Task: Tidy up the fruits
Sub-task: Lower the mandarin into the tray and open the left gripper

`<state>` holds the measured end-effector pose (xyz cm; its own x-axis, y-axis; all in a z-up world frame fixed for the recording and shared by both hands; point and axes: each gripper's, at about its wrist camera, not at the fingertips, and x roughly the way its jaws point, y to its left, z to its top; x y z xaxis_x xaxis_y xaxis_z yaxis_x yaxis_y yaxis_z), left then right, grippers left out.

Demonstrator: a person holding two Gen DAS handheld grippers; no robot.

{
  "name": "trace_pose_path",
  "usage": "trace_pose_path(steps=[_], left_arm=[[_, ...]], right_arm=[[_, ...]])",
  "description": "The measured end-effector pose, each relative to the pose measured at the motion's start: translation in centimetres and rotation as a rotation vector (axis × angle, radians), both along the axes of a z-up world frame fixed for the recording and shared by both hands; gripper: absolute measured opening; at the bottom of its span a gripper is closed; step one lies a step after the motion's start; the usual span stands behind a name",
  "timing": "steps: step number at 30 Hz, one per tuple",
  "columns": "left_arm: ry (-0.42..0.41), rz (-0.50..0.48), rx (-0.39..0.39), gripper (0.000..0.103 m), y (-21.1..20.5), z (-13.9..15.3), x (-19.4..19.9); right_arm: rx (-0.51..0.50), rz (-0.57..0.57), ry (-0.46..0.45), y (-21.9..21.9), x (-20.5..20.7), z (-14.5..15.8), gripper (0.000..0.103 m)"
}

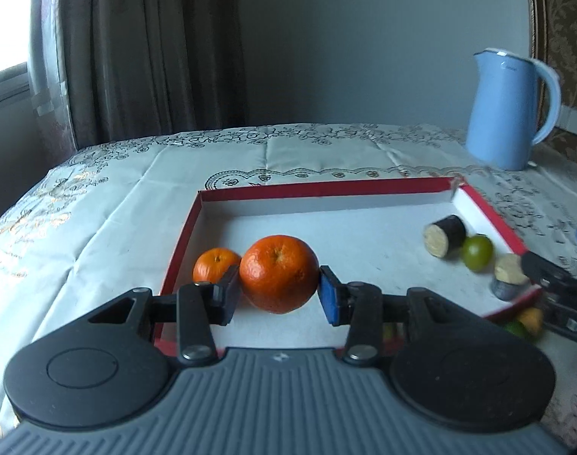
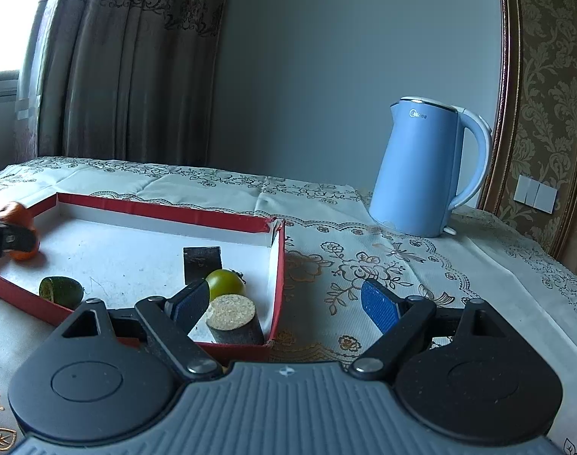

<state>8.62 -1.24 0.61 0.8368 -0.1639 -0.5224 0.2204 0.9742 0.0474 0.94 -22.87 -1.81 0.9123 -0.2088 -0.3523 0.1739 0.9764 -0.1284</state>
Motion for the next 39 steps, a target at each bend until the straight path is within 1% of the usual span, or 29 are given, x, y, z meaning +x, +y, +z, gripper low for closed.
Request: trace_pose_path(steps=[5,6,8,11,18,21,24,27,31,35,39], left_arm=[[0.031,0.026,-0.009,0.04,-0.2,-0.5,3.0],[0.031,0.031,-0.013,0.04,-0.2,-0.6,3.5],[0.01,0.041,0.003,0.04,-0.6,-0.4,4.3],[0.02,0.043,0.001,0.04,-1.1,-0.3,5.5],[-0.006,0.05,0.028,0.04,-1.9,-1.0,6.7],[-0.003,0.049,0.021,0.04,-2.0,-0.9,7.0],[0.01,0.059,-0.016,0.04,-1.1,-0.6,7.2],[0.058,0.037,-0.001,0.04,-1.3,-0.9,8.2],[0.107,0.053,-0.02,0.04,-1.8,-1.6,9.3],[0.115,0.059,0.002,0.04,-2.0,-2.1,9.4],[0.125,0.077,-0.007,0.04,-1.5,-2.2,9.6]], right_arm=[[-0.004,-0.001,0.001,0.1,0.0,0.0,0.088],[-0.005,-0.001,0.002,0.2,0.1,0.0,0.088],[-0.01,-0.001,0.005,0.3,0.1,-0.1,0.088],[-0.013,-0.001,0.009,0.4,0.2,-0.2,0.088],[-0.014,0.001,0.021,0.4,0.4,-0.3,0.088],[-0.021,0.001,0.029,0.5,0.5,-0.3,0.088],[-0.021,0.002,0.027,0.5,0.5,-0.3,0.088],[-0.019,0.005,0.033,0.5,0.6,-0.4,0.088],[-0.021,0.005,0.028,0.6,0.5,-0.3,0.088],[-0.019,0.005,0.03,0.6,0.5,-0.3,0.088],[-0.027,0.006,0.027,0.7,0.5,-0.3,0.088]])
